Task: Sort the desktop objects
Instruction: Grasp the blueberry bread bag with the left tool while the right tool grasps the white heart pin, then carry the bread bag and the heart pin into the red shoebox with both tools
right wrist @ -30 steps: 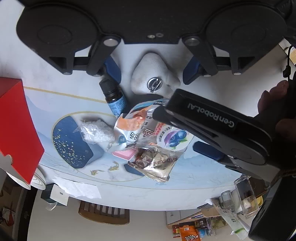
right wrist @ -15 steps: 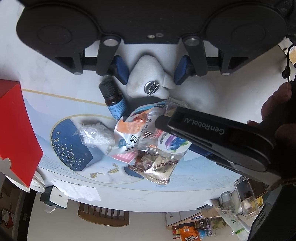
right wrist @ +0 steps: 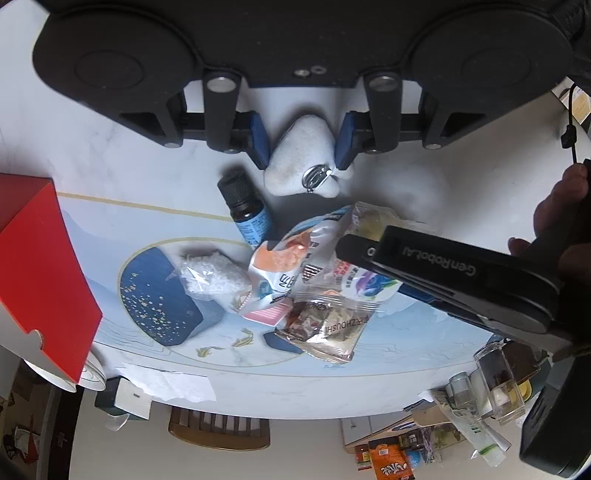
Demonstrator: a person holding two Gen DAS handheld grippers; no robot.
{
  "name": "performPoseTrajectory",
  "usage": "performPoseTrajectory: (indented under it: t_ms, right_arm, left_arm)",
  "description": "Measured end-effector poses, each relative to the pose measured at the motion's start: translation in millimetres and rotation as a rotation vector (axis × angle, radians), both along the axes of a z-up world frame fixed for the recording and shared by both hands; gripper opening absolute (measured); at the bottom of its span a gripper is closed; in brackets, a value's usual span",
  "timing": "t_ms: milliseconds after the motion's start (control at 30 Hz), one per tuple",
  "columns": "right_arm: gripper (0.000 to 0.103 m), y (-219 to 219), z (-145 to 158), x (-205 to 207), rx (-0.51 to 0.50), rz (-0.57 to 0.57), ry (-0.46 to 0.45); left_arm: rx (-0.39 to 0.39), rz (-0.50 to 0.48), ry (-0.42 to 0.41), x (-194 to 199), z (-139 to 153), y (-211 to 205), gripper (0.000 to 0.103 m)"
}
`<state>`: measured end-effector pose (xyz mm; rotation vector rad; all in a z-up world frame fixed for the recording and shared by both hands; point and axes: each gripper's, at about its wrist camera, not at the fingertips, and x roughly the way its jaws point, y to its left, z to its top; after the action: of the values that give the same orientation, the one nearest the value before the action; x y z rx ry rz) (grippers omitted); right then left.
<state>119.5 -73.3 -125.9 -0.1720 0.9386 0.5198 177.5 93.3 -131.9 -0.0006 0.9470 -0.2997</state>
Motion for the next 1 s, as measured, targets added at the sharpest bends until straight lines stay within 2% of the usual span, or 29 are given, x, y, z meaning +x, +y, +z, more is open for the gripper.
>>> performPoseTrajectory:
  t_ms: [600,1000]
  right_arm:
    - [0.034,-43.0,23.6,-6.0,0.053,-0.122,-0.03]
    - [0.034,-89.1,67.0,7.4,0.124,-0.208,-0.117]
  left_arm:
    - [-0.013,-0.019,-0.014,-18.3,21.2,0.3,0.051]
    - [-0.018,-0.052,-0.07,-14.3,52.4,-23.8,0.051]
